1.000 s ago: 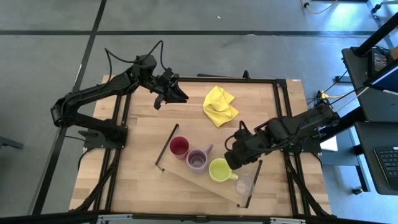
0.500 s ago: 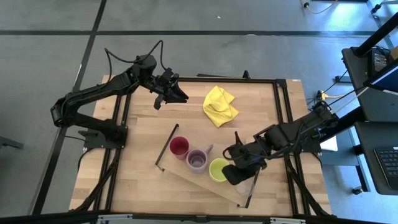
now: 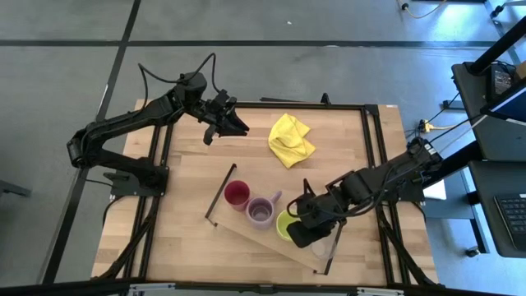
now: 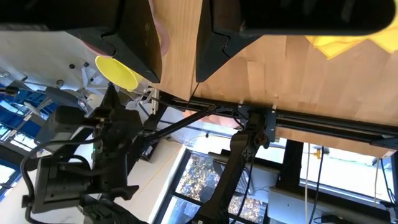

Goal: Stack small to large cups/mugs on shelf
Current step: Adjust the yellow mug on the shelf

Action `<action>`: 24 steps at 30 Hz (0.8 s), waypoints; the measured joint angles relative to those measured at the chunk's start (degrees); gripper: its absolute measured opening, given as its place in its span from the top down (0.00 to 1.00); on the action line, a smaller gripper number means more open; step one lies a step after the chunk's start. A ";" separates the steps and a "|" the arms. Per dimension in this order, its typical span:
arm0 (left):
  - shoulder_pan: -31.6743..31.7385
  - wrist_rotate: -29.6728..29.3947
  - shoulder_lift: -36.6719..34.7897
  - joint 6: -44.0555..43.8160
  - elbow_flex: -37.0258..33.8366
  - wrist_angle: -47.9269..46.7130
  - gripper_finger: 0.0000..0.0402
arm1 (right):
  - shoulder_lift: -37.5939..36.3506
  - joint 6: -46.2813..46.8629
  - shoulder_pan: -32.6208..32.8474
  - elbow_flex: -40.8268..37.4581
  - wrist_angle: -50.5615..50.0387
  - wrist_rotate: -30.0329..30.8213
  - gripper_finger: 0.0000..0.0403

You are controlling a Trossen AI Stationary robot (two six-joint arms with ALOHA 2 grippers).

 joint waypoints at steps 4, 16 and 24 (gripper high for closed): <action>0.00 0.00 0.00 0.00 0.00 0.00 0.77 | 0.27 0.00 0.34 0.00 -0.03 0.04 1.00; 0.00 -1.22 0.00 0.16 0.00 0.00 0.77 | 0.27 -0.02 0.69 0.00 -3.58 4.80 1.00; 0.00 -1.22 0.00 0.17 0.00 0.00 0.77 | 0.27 -0.16 0.76 0.00 -8.34 4.34 1.00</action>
